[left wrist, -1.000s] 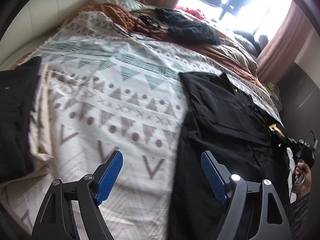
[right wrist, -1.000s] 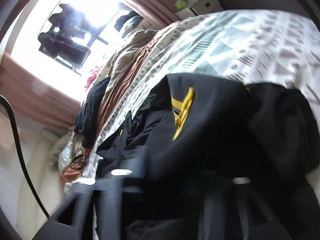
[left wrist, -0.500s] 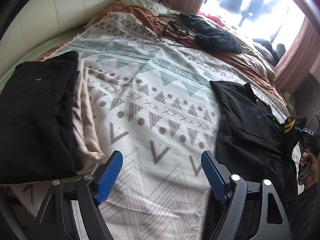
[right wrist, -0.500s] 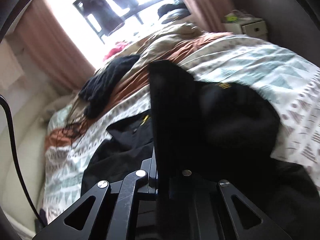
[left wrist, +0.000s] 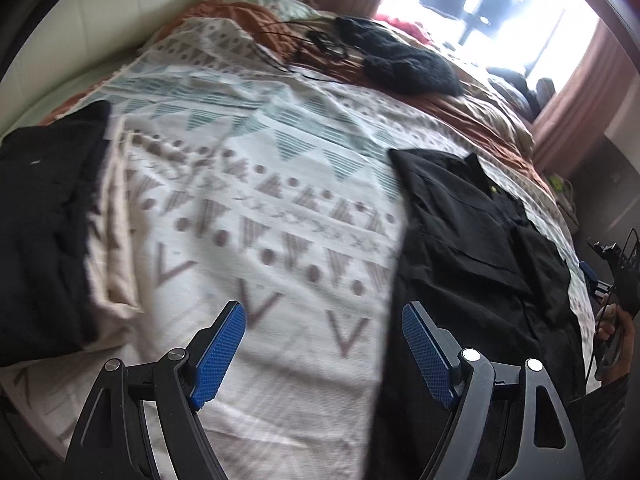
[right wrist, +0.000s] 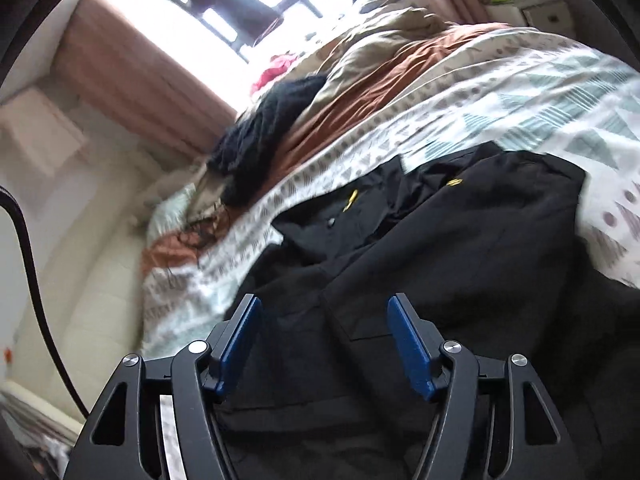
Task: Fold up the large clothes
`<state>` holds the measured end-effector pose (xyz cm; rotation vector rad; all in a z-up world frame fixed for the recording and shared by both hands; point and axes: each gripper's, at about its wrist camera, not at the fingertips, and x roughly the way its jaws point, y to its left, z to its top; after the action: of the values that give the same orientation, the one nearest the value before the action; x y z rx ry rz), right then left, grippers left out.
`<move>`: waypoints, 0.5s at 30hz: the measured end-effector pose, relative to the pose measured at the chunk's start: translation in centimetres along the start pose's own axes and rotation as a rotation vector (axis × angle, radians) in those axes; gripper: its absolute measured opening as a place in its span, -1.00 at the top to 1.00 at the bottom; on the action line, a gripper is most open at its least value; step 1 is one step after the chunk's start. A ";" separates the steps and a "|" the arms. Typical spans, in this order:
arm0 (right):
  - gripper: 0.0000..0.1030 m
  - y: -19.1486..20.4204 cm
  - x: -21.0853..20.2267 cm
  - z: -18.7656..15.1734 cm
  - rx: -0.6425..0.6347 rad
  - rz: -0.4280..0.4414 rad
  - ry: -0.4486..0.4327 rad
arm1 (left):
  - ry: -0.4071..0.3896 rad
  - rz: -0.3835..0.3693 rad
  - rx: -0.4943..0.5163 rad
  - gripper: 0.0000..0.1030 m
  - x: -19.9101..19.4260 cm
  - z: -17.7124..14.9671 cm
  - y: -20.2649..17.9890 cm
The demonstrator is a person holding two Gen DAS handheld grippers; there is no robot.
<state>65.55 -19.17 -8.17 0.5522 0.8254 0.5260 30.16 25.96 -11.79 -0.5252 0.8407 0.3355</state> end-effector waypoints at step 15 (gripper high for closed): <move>-0.29 -13.8 -7.6 -1.0 0.377 -0.100 -0.114 | 0.006 -0.036 0.059 -0.58 -0.1 -0.6 -4.5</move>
<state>63.41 -33.81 -13.51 0.8734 0.8433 0.2434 31.90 21.96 -10.70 -0.4858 0.8436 0.2749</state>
